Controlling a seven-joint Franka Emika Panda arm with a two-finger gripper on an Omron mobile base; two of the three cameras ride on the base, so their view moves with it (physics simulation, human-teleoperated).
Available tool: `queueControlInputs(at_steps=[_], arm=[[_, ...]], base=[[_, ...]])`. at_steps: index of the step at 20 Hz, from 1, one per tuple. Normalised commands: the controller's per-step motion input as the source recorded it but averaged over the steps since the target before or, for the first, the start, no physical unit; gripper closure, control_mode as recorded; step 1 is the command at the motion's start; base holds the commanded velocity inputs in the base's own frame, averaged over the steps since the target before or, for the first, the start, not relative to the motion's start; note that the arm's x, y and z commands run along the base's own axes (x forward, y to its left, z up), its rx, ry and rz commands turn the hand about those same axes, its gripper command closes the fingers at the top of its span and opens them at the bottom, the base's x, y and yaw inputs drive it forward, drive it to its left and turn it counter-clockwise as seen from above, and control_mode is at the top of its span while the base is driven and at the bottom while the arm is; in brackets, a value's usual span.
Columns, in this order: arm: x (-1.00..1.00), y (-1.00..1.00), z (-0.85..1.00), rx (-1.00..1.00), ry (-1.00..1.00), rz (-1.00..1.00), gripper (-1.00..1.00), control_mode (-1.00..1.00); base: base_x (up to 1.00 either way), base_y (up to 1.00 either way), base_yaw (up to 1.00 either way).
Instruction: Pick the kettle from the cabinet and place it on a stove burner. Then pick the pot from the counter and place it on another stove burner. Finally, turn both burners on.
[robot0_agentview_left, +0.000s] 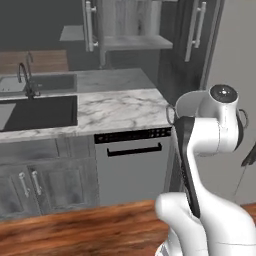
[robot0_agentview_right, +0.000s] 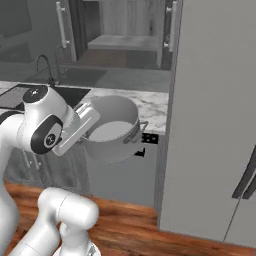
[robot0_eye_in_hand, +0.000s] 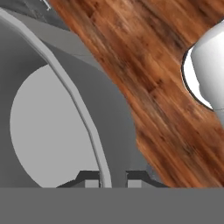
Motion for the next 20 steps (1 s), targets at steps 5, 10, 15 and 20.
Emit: queueControlInputs(at_steps=[5, 10, 15, 20], arm=[[0.00, 0.00, 0.00, 0.00, 0.00, 0.00, 1.00, 1.00], [0.00, 0.00, 0.00, 0.00, 0.00, 0.00, 1.00, 1.00], [0.00, 0.00, 0.00, 0.00, 0.00, 0.00, 1.00, 1.00], [0.00, 0.00, 0.00, 0.00, 0.00, 0.00, 1.00, 1.00]], base=[[-0.50, -0.01, -0.32], [-0.52, -0.04, -0.33], [-0.50, -0.06, -0.35], [-0.42, -0.04, -0.36]])
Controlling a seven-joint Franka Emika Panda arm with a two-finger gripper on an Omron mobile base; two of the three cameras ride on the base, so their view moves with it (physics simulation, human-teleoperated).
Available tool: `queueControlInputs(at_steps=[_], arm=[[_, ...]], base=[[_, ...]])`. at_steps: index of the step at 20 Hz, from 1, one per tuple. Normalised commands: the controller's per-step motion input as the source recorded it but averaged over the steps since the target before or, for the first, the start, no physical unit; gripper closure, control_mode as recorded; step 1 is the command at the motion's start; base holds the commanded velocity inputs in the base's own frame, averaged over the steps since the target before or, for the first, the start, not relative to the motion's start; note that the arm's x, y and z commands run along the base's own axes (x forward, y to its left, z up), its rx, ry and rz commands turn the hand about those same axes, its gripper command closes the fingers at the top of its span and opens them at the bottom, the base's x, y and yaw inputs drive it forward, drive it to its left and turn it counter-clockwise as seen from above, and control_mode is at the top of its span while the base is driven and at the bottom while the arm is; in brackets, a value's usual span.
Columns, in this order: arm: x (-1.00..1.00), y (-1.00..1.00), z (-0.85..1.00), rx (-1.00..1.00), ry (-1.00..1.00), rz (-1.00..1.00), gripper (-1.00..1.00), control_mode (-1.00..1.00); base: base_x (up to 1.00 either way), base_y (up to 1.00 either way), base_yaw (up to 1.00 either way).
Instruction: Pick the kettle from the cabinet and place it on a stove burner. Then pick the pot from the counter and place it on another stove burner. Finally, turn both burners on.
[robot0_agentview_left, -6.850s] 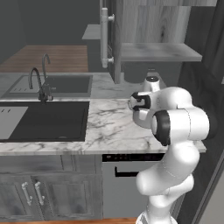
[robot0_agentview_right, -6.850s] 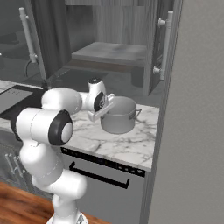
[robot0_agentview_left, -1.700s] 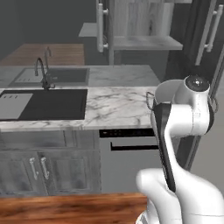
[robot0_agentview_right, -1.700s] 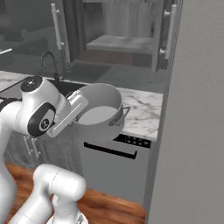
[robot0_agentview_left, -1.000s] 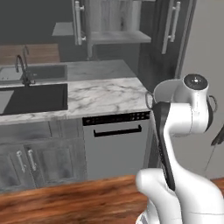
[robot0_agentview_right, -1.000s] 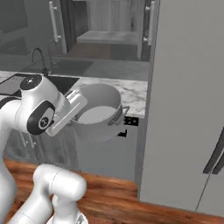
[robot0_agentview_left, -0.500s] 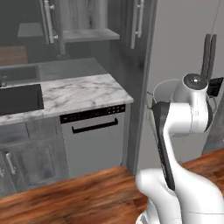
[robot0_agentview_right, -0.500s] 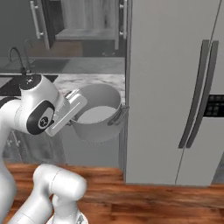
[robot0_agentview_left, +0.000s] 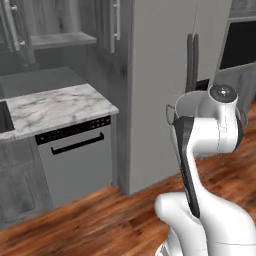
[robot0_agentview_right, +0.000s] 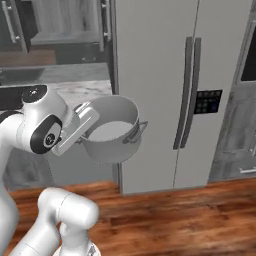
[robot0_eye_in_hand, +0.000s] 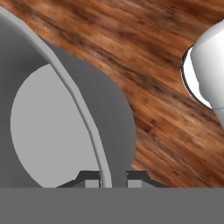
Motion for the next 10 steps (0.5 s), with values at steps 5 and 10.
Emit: queueControlInputs(at_steps=[5, 10], arm=[[0.00, 0.00, 0.00, 0.00, 0.00, 0.00, 1.00, 1.00], [0.00, 0.00, 0.00, 0.00, 0.00, 0.00, 1.00, 1.00]], base=[[-0.37, -0.04, -0.38], [-0.36, -0.06, -0.38]])
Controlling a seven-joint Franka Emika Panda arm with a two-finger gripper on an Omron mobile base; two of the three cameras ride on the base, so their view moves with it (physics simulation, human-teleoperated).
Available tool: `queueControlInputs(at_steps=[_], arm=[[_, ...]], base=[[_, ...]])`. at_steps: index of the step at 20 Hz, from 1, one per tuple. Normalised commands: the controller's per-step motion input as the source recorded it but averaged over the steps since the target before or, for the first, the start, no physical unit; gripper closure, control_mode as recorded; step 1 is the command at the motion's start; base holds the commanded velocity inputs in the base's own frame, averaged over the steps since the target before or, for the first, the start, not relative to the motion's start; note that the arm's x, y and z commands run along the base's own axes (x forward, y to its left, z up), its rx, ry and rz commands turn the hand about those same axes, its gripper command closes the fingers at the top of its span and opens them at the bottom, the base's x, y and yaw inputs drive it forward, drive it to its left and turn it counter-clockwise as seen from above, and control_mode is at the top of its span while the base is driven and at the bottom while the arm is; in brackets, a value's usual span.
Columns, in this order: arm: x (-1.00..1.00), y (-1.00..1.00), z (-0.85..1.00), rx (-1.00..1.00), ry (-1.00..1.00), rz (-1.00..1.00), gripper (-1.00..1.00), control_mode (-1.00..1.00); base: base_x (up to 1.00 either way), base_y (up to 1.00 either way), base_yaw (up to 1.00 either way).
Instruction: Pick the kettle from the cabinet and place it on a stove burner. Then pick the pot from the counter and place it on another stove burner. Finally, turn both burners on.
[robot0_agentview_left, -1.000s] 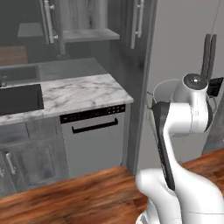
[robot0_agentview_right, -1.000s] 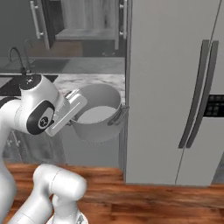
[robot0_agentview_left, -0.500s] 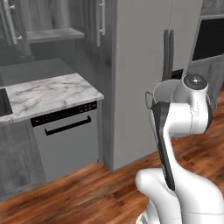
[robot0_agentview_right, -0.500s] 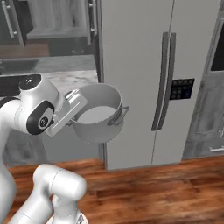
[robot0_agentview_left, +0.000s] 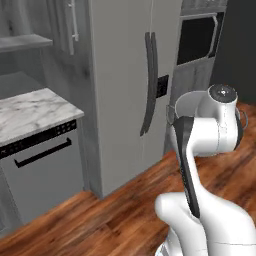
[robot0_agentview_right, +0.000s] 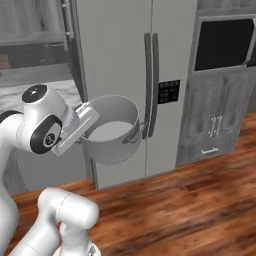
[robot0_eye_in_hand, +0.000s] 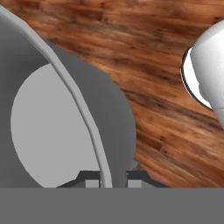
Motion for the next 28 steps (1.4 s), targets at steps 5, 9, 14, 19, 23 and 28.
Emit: queueControlInputs(at_steps=[5, 9, 14, 19, 23, 28], arm=[[0.00, 0.00, 0.00, 0.00, 0.00, 0.00, 1.00, 1.00], [0.00, 0.00, 0.00, 0.00, 0.00, 0.00, 1.00, 1.00], [0.00, 0.00, 0.00, 0.00, 0.00, 0.00, 1.00, 1.00], [0.00, 0.00, 0.00, 0.00, 0.00, 0.00, 1.00, 1.00], [0.00, 0.00, 0.00, 0.00, 0.00, 0.00, 1.00, 1.00], [0.00, 0.00, 0.00, 0.00, 0.00, 0.00, 1.00, 1.00]], base=[[-0.36, -0.05, -0.38], [-0.36, -0.04, -0.38], [-0.36, -0.02, -0.38], [-0.36, 0.00, -0.38], [-0.34, 0.00, -0.38], [-0.31, 0.00, -0.38]])
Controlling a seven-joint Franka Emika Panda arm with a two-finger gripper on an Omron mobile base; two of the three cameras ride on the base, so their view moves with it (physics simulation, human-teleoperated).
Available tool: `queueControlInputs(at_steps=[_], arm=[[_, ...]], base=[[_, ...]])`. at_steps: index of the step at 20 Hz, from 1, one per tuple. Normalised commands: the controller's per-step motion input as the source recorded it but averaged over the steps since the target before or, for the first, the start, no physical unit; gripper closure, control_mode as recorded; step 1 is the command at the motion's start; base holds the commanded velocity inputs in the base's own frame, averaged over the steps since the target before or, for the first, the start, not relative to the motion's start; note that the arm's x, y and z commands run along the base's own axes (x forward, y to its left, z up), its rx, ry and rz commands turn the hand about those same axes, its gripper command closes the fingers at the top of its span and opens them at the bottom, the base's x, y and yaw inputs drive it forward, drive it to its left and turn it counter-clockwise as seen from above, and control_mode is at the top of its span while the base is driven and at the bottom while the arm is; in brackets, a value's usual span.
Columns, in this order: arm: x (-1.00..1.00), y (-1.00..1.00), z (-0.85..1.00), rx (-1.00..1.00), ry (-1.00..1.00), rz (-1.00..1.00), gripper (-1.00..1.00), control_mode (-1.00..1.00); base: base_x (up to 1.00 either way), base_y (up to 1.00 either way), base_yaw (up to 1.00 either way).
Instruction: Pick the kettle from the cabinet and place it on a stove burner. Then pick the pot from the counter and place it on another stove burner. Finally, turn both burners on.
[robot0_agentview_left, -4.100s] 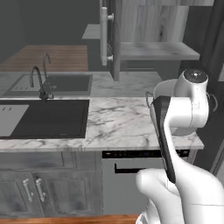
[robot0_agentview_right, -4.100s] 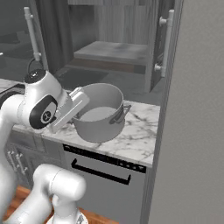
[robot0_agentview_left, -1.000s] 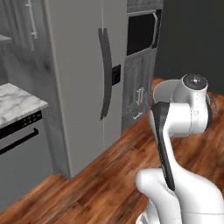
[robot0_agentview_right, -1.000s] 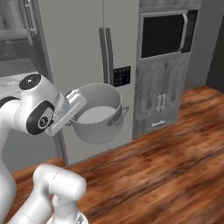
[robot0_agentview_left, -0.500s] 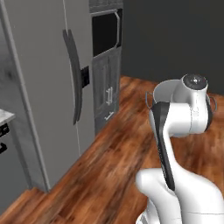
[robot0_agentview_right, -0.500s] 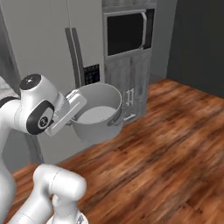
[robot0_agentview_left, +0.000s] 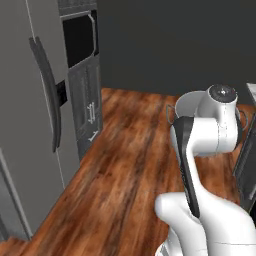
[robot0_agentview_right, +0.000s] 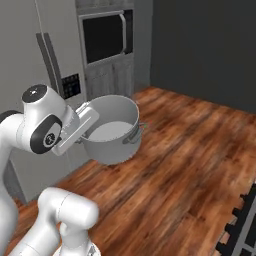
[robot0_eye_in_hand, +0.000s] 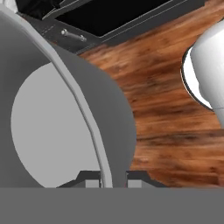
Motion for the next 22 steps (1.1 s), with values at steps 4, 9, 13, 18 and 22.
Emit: queueControlInputs(at_steps=[4, 9, 13, 18, 22], arm=[[0.00, 0.00, 0.00, 0.00, 0.00, 0.00, 1.00, 1.00], [0.00, 0.00, 0.00, 0.00, 0.00, 0.00, 1.00, 1.00], [0.00, 0.00, 0.00, 0.00, 0.00, 0.00, 1.00, 1.00], [0.00, 0.00, 0.00, 0.00, 0.00, 0.00, 1.00, 1.00], [0.00, 0.00, 0.00, 0.00, 0.00, 0.00, 1.00, 1.00]], base=[[-0.32, 0.00, -0.38], [-0.34, 0.05, -0.38], [-0.30, 0.22, -0.38], [-0.22, 0.41, -0.38], [-0.17, 0.47, -0.36]])
